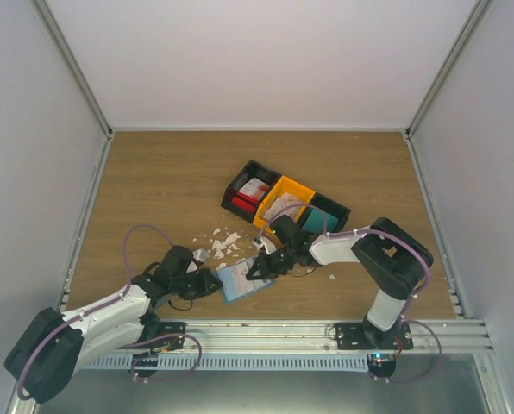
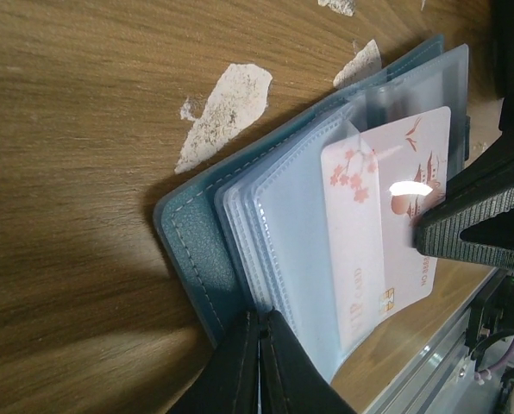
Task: Put the credit cards into the card holder
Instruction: Insert the credit card into the card holder, then pick up the credit card from the storage box.
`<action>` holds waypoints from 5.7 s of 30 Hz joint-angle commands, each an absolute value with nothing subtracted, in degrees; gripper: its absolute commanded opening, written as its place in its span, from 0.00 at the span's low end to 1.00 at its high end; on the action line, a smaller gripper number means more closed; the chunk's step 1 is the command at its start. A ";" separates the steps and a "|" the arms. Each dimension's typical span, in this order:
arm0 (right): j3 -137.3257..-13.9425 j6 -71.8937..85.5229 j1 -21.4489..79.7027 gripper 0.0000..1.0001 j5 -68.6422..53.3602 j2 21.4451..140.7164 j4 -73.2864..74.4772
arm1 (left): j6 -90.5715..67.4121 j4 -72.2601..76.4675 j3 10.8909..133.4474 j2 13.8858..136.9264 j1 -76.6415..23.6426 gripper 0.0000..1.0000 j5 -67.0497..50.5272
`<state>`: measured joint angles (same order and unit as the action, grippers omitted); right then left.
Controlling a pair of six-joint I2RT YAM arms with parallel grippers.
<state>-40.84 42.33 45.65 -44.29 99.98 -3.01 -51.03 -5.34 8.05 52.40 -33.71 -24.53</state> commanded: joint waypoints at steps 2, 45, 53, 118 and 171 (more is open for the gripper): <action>-40.78 41.97 47.27 0.01 -43.51 102.53 -0.95 | -50.41 -2.96 6.66 53.00 -34.28 0.06 -24.59; -49.62 36.95 55.39 0.34 -18.99 94.92 15.44 | -49.38 0.56 7.56 52.51 -34.57 0.04 -27.13; -59.25 27.00 50.28 0.46 -6.95 89.11 26.87 | -47.86 -5.57 11.85 48.05 -34.45 0.24 -20.39; -125.92 -13.83 37.03 0.38 -14.15 144.01 58.92 | -48.25 25.38 35.86 96.67 -24.35 0.15 -17.58; -111.97 -11.33 37.78 0.30 -22.53 129.41 54.30 | -46.47 24.58 38.94 98.74 -24.35 0.13 -20.47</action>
<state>-112.51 -12.03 37.06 -22.46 131.20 54.89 -47.70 21.23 37.60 99.77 -24.69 -21.17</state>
